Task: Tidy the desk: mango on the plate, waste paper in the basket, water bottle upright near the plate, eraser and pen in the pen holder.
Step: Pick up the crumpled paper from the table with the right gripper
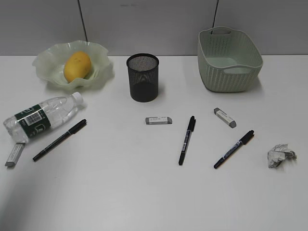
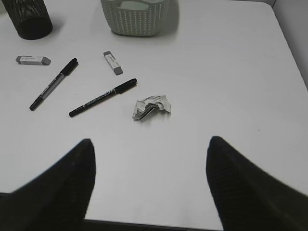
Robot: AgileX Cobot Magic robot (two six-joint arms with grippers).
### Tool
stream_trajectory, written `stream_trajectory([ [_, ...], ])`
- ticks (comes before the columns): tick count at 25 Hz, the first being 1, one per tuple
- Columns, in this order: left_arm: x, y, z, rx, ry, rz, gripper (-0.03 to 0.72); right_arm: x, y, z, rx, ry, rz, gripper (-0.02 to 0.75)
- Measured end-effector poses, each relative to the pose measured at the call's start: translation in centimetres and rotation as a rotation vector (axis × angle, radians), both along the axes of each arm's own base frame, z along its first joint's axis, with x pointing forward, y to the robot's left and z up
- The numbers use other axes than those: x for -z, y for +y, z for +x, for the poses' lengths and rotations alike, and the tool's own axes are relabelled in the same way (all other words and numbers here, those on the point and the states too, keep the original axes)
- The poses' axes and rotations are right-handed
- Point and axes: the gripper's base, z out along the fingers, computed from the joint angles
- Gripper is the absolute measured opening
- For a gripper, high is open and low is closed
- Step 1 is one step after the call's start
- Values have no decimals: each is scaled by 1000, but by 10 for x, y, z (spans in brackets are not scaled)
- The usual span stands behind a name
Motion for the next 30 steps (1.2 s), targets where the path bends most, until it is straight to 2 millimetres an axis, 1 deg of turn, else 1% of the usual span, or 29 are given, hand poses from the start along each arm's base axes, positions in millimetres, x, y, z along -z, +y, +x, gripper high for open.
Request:
stream_trajectory([
  [3, 0, 6, -42, -5, -78, -10, 558, 0, 0, 0, 0, 0, 0, 566],
  [8, -4, 15, -108, -12, -278, -40, 550, 0, 0, 0, 0, 0, 0, 566],
  [9, -6, 17, -125, -13, -333, -48, 548, 0, 0, 0, 0, 0, 0, 566],
  [13, 1, 21, -166, -13, -440, -71, 545, 0, 0, 0, 0, 0, 0, 566],
  [16, 9, 25, -191, -11, -500, -79, 545, 0, 0, 0, 0, 0, 0, 566],
  [19, 19, 27, -210, -6, -521, -79, 544, 0, 0, 0, -1, 0, 2, 566],
  [22, 31, 29, -223, -4, -509, -71, 544, 0, 0, 0, -4, 0, 5, 566],
  [26, 44, 32, -231, -39, -489, -72, 544, 0, 1, 0, -4, 0, 6, 566],
  [30, 45, 38, -233, -121, -503, -48, 543, 0, 1, 0, 1, 1, 17, 564],
])
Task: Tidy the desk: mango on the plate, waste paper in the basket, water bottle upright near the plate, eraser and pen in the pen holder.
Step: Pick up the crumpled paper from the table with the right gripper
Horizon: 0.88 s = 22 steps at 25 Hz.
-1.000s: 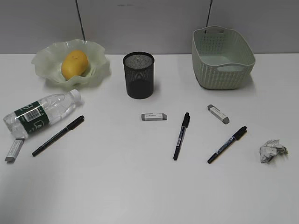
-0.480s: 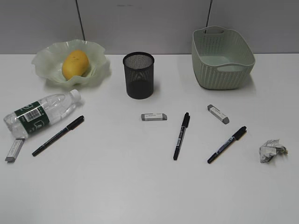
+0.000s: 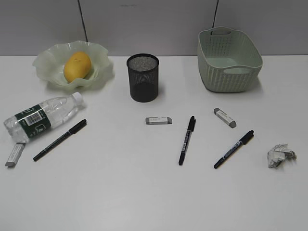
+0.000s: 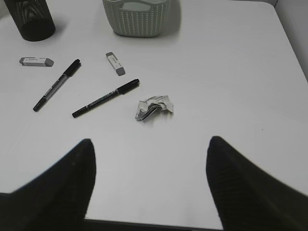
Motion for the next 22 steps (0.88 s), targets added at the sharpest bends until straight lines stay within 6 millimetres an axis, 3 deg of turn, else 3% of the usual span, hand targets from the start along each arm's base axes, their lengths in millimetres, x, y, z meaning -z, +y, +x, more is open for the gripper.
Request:
stream_trajectory([
  [4, -1, 2, 1, -24, -16, 2, 543, -4, 0, 7, 16, 23, 33, 554],
  [7, -1, 1, 4, -26, -36, -4, 543, -16, 0, 23, 24, 31, 40, 551],
  [14, 3, 1, 10, -29, -75, -5, 537, -23, 0, 87, 45, 134, 49, 551],
  [18, 4, 1, 11, -31, -84, 0, 536, -11, 0, 131, 80, 328, 85, 550],
  [22, 4, 1, 11, -31, -85, 0, 534, 19, 1, 175, 150, 571, 144, 550],
])
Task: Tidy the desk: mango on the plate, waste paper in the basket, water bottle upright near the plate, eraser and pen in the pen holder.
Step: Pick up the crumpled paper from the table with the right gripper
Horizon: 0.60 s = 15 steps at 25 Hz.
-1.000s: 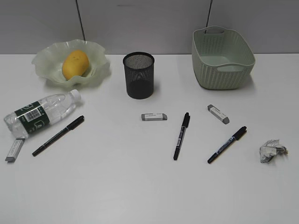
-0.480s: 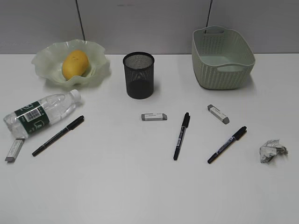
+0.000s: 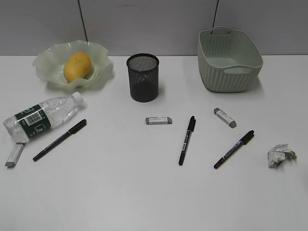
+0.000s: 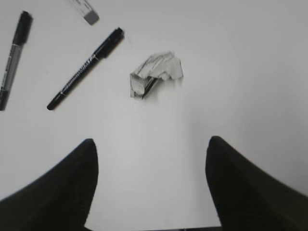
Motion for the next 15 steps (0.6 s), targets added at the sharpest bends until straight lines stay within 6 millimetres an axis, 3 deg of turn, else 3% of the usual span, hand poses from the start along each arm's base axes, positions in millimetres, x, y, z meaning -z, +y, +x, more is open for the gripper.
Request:
stream_trajectory([
  [4, 0, 0, 0, 0, -1, -1, 533, 38, 2, 32, 91, 197, 63, 550],
  [9, 0, 0, 0, 2, -1, -4, 533, 83, 2, 59, 204, 321, 109, 550],
  [15, 0, 0, 0, 0, -2, -1, 533, 111, 3, 84, 291, 281, 165, 549],
])
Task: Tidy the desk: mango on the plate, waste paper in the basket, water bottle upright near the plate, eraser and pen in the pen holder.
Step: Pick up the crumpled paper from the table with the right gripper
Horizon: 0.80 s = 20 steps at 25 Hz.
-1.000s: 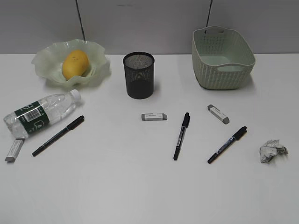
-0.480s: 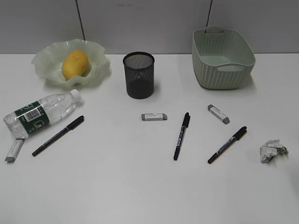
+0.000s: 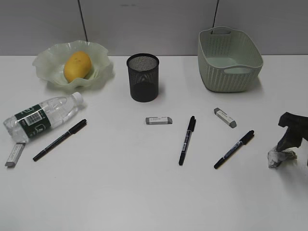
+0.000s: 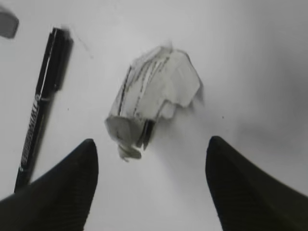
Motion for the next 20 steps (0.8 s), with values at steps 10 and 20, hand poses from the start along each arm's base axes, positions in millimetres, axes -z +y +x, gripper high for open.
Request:
stream_trajectory([
  [10, 0, 0, 0, 2, 0, -5, 519, 29, 0, 31, 43, 32, 10, 492],
  [20, 0, 0, 0, 1, -1, -2, 505, 39, 0, 36, 63, 50, 19, 192],
])
